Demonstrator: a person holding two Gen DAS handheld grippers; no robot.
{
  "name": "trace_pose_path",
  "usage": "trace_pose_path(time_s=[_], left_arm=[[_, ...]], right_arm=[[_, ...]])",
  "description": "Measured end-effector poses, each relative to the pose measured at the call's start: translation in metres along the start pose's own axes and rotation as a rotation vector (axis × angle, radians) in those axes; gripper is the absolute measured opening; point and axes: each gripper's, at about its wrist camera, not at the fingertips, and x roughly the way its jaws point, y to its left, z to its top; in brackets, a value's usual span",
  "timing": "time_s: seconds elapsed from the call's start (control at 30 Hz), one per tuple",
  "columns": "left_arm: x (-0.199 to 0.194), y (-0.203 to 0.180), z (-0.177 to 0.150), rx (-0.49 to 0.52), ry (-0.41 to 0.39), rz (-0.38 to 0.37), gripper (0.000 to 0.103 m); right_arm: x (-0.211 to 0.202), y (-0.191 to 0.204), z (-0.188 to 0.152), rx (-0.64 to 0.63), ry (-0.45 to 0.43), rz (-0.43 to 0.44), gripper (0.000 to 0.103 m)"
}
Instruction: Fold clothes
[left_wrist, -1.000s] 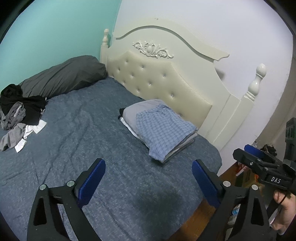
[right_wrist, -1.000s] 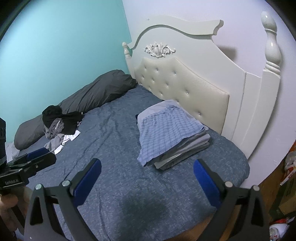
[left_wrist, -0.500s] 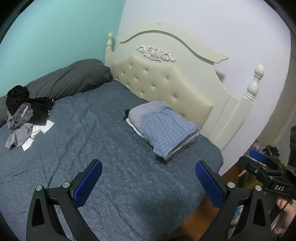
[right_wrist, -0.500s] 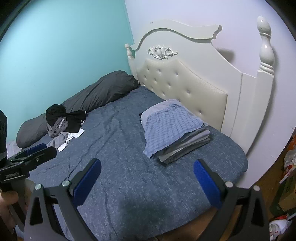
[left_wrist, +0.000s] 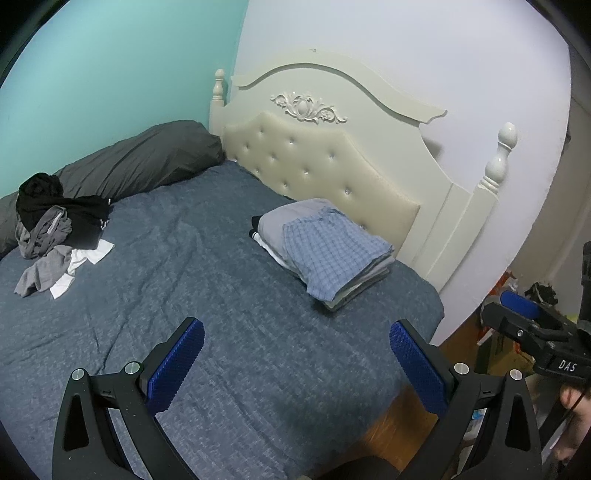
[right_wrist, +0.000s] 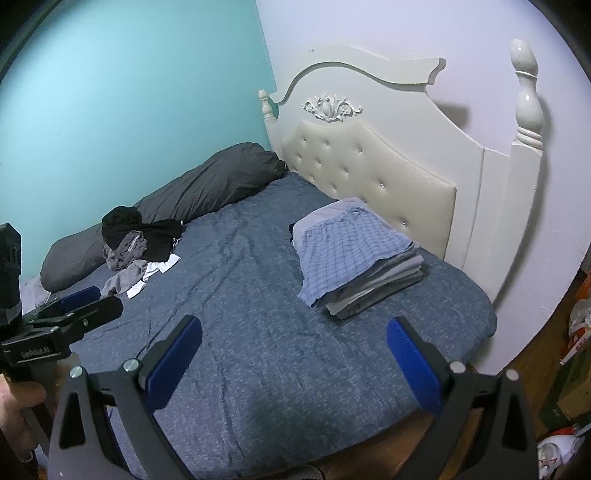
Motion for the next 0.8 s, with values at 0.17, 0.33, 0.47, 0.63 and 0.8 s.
trace_pose_path(time_s=[0.17,0.33,0.47,0.63,0.8], left_arm=[[-0.005,-0.001,-0.006,0.004,0.004,-0.01,0.103],[-0.01,-0.001,-0.011,-0.003,-0.01,0.006,0.103],[-0.01,0.002,-0.016,-0.009,-0.001,0.008,0.103],[-0.011,0.001,-0.022,0.001,0.0,0.022,0.103],[-0.015,0.0,-0.026,0.012,-0.005,0.03,0.103]], right_arm=[[-0.003,0.004,-0.006,0.0,0.001,0.004,0.101],[-0.007,0.007,-0.011,0.002,0.0,0.002,0.101],[-0.011,0.008,-0.015,0.001,-0.006,0.002,0.101],[-0.014,0.01,-0.019,0.002,-0.006,0.007,0.101],[-0.017,0.013,-0.024,-0.001,-0.004,0.009,0.101]])
